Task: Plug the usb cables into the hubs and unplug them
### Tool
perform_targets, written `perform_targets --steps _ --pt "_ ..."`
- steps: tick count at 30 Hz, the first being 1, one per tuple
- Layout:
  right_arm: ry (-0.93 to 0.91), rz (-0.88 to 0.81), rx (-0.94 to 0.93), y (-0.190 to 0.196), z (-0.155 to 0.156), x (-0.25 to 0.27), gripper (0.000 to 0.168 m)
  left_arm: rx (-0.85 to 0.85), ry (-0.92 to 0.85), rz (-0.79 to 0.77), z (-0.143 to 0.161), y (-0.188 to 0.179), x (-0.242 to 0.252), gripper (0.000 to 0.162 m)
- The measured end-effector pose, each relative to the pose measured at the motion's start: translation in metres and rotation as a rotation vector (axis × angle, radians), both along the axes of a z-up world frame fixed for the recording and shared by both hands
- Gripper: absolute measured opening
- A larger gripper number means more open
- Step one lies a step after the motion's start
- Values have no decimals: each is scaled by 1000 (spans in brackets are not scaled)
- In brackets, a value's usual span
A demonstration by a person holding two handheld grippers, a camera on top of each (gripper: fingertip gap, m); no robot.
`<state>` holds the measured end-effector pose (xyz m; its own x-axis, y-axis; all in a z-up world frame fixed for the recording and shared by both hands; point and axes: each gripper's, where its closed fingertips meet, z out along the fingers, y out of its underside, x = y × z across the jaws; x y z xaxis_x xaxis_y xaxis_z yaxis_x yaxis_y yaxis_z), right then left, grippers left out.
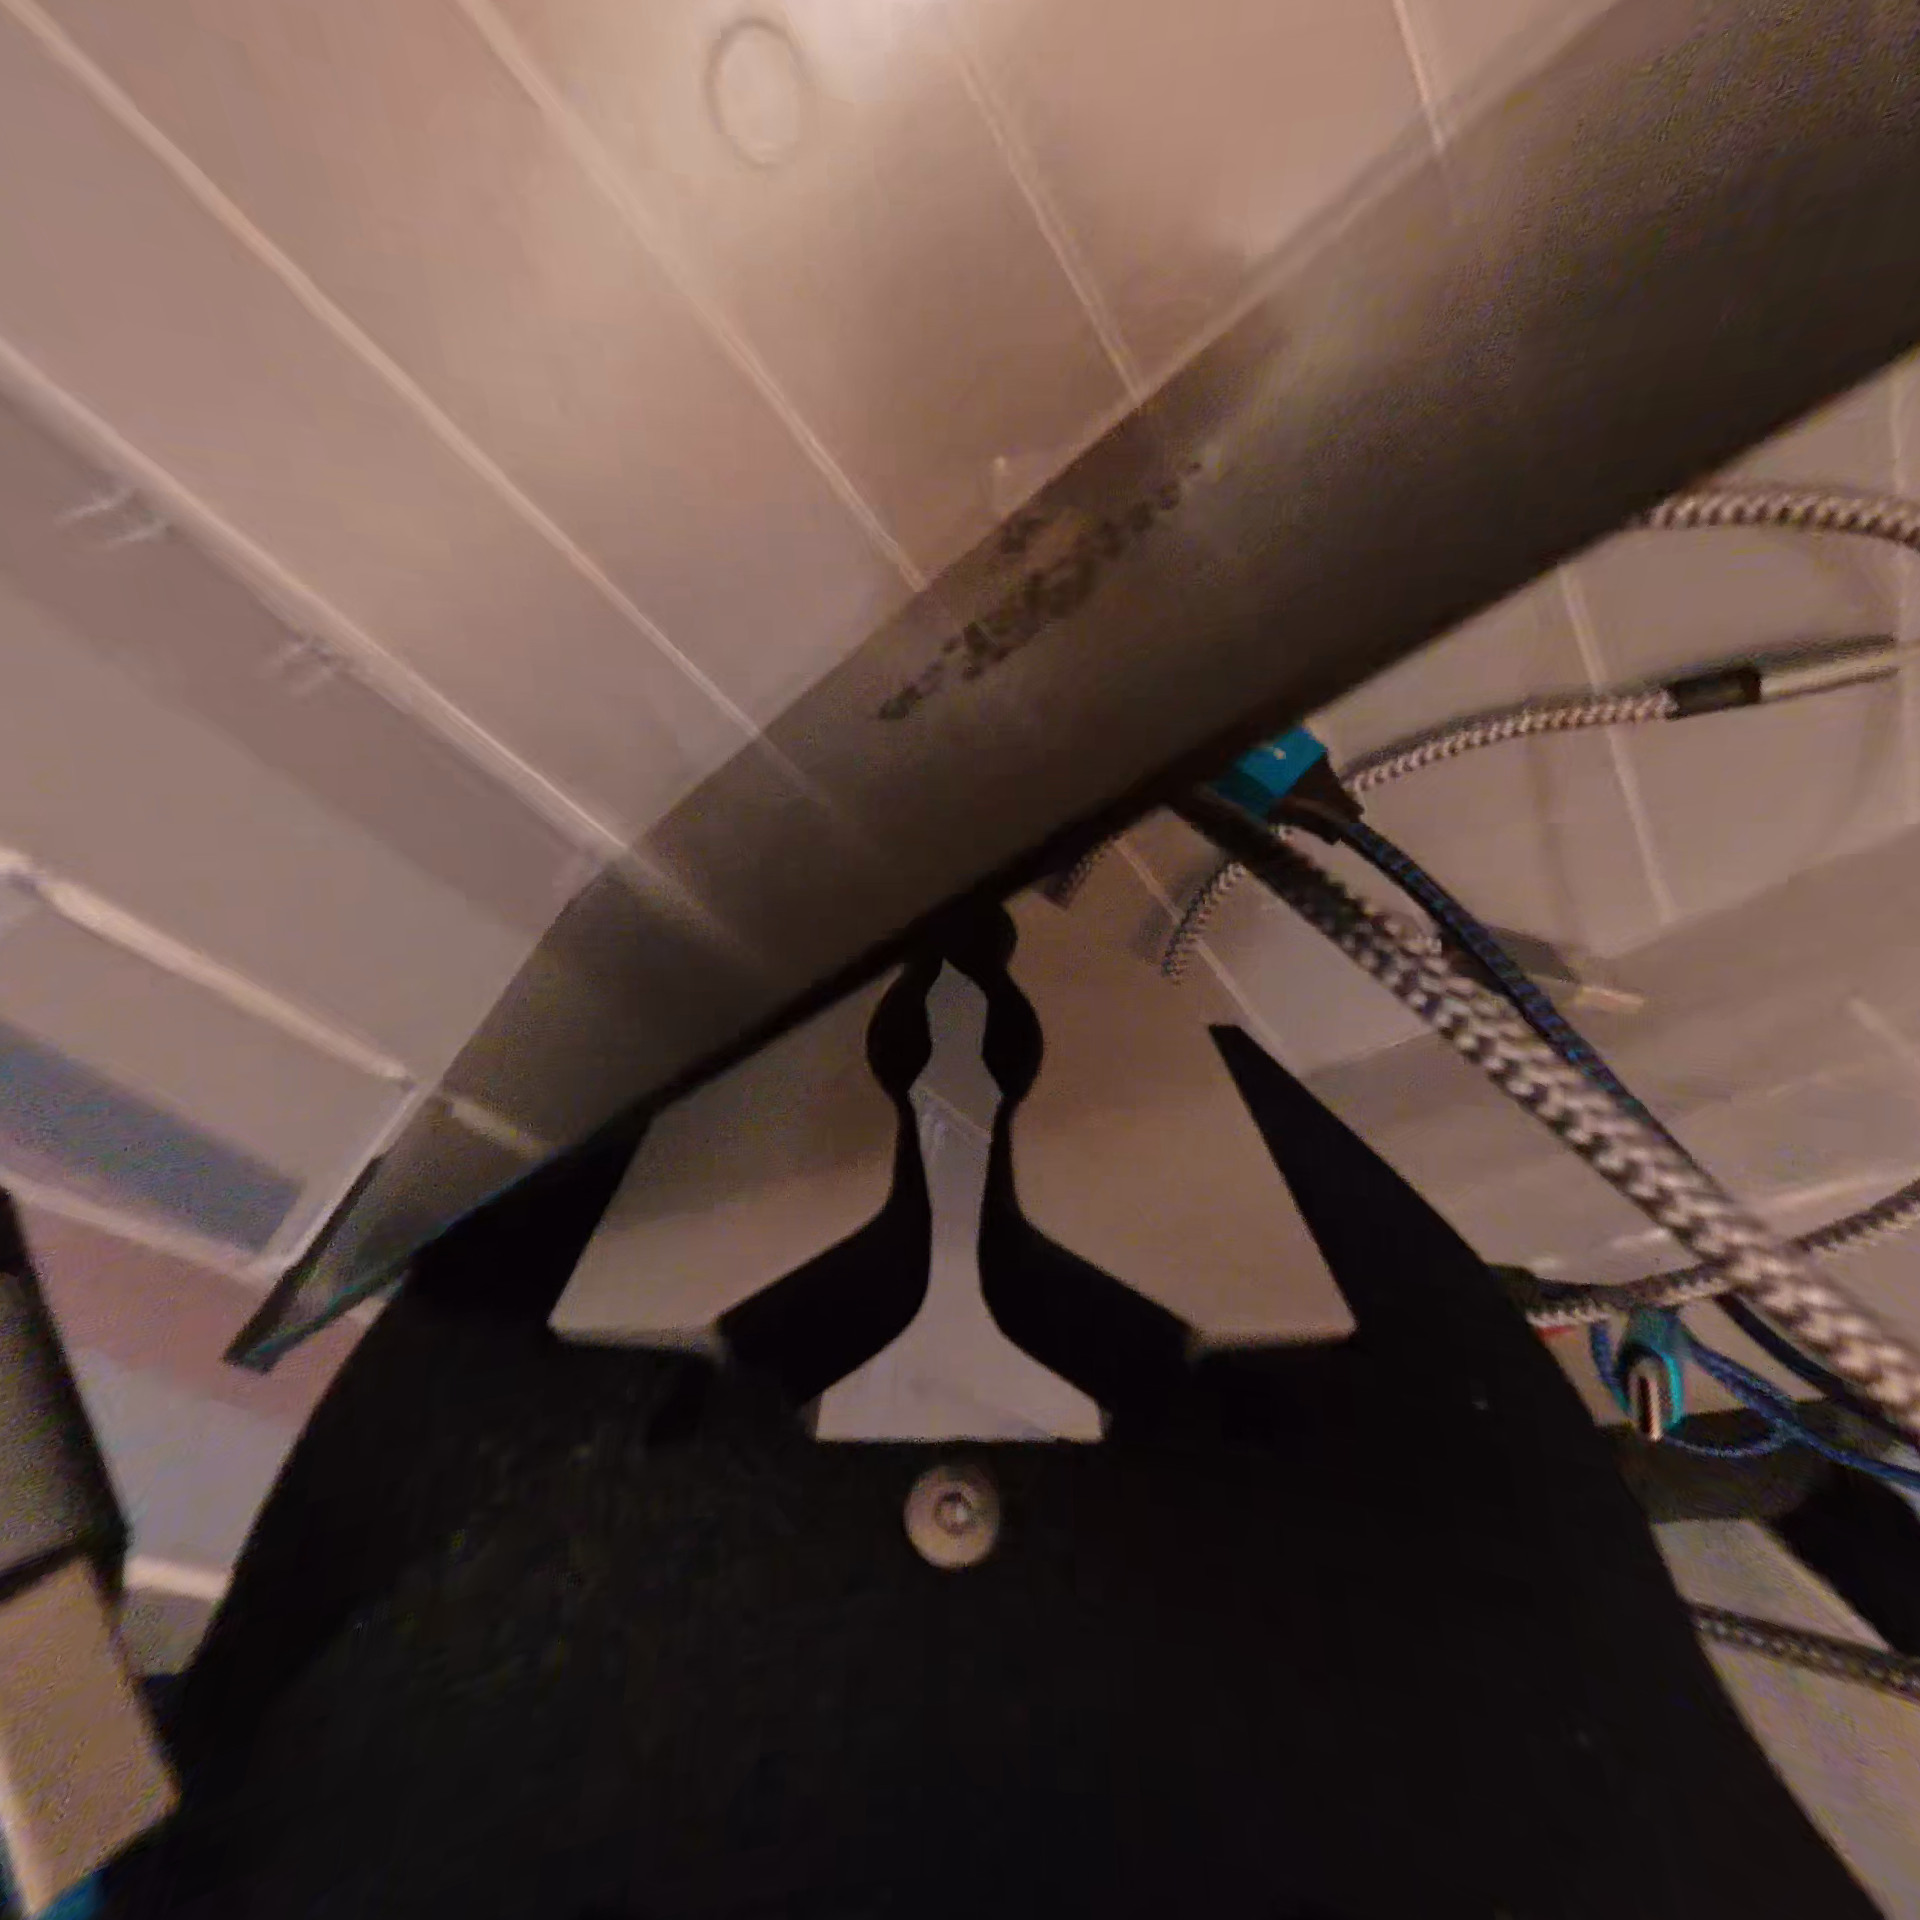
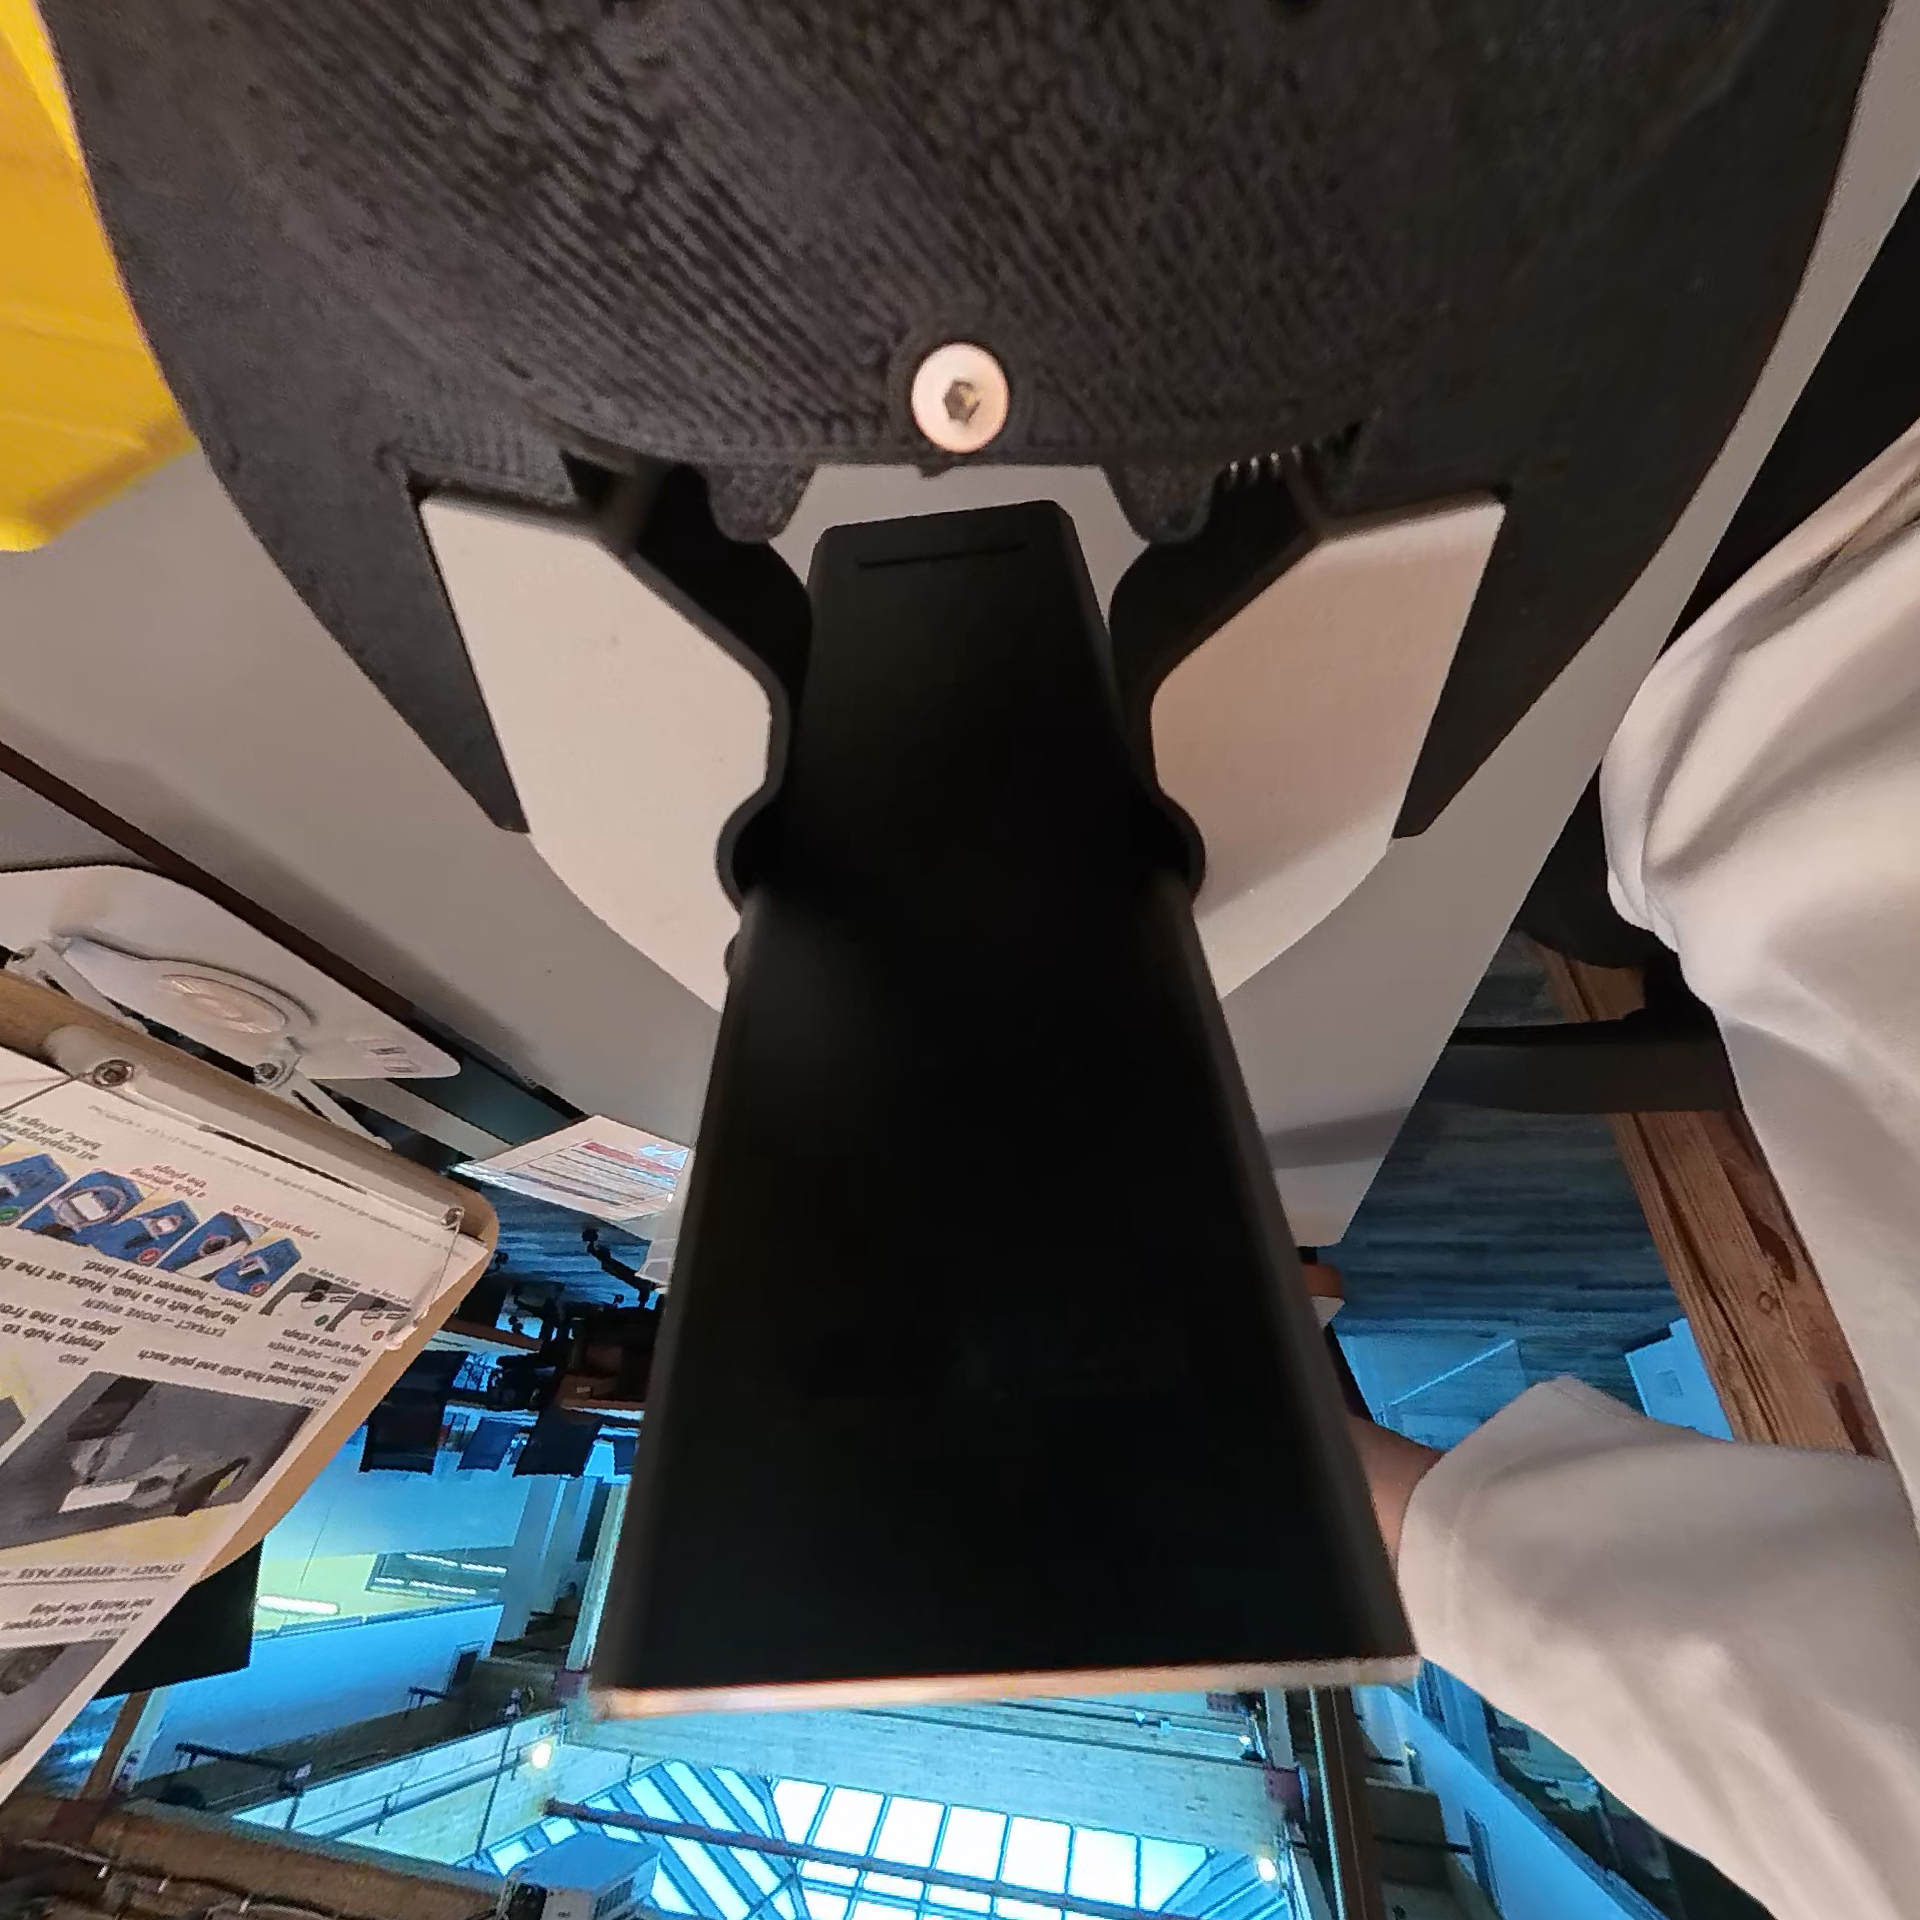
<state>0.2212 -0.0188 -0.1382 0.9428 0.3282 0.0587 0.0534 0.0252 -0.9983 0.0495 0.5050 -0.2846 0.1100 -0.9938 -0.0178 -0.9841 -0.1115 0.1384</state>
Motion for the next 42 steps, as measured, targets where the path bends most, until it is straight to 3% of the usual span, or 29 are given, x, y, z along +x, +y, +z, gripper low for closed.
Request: perform_targets --steps 7,12,16,21,25,29,32,35,38,42 --pt "-1 -12 5 -3 2 3 73 77 -13 -167 8 -2 -1 5" --pt "5 -11 10 -4 3 3 73 149 -189 -141 51 -8 3 5" --pt "3 1 11 -1 3 0 73 217 -389 -102 124 -21 8 5" --pt "-7 20 13 3 5 -7 73 461 -683 -89 270 -44 17 5" --pt "-21 29 22 3 10 -12 73 345 -1087 -221 370 -134 48 4" --pt "-27 28 40 1 15 -12 73 69 -1329 -503 410 -252 74 5" --pt "-17 20 60 -4 18 -9 73 -145 -1422 -666 408 -318 83 5" --pt "-20 -5 67 -10 20 -3 73 -378 -1485 -721 375 -353 85 5" --pt "-22 -25 82 -17 24 1 73 -593 -1521 -631 303 -362 88 5" --pt "-19 -24 102 -22 29 2 73 -748 -1488 -283 196 -341 88 5"
